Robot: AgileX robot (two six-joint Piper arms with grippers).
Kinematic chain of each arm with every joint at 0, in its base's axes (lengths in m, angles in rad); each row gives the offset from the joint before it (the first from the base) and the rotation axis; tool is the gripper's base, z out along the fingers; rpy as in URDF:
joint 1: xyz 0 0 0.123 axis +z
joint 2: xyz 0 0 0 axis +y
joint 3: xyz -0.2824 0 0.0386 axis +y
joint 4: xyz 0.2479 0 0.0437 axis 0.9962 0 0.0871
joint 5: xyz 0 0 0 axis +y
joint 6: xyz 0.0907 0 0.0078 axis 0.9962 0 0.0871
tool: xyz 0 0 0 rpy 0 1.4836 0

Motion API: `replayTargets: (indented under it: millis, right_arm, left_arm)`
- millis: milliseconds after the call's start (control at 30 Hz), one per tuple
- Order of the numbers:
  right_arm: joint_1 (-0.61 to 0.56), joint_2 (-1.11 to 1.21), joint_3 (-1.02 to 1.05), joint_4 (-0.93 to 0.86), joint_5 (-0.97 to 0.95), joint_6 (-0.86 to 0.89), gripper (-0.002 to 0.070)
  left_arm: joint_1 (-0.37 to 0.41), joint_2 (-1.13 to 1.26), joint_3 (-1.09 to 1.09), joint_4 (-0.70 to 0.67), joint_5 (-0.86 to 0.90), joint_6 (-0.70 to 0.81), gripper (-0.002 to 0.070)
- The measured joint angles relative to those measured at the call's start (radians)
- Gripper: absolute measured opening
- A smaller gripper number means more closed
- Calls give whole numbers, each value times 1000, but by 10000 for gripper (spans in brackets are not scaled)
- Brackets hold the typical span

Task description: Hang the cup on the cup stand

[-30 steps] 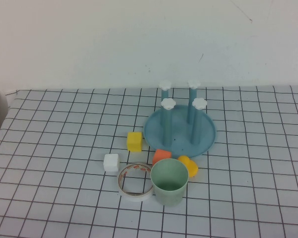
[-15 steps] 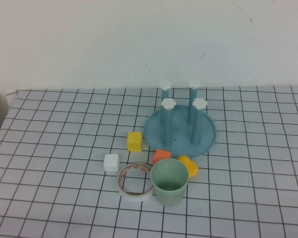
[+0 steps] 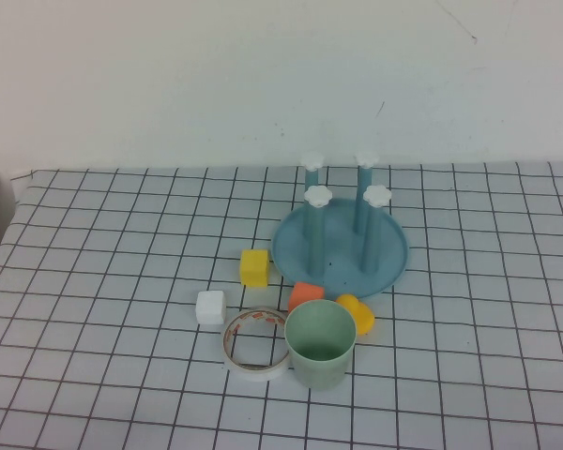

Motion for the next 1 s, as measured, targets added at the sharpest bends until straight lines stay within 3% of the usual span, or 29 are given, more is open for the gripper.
replayTargets:
  millis: [100,200,267,367,433,633,767,1000]
  right_arm:
    - [0,0,0,5,0,0,0]
    - [0,0,0,155,-2,2,0]
    - [0,0,2,322,7,9,0]
    - [0,0,6,616,33,18,0]
    - [0,0,8,731,46,21,0]
    - [0,0,8,803,36,22,0]
    - [0,0,8,807,-7,4,0]
    - [0,0,8,803,-8,-171,0]
  left_arm:
    - [0,0,0,20,-4,-12,-2]
    - [0,0,2,-249,-66,-174,-2]
    - [0,0,2,-522,-129,-303,-2]
    - [0,-2,2,-752,-189,-364,-2]
    - [0,-2,2,-818,-209,-360,-2]
    - [0,-2,2,-878,-247,-337,-2]
    - [0,-2,2,-889,-237,-221,-2]
    - [0,167,-195,-749,55,68,-2]
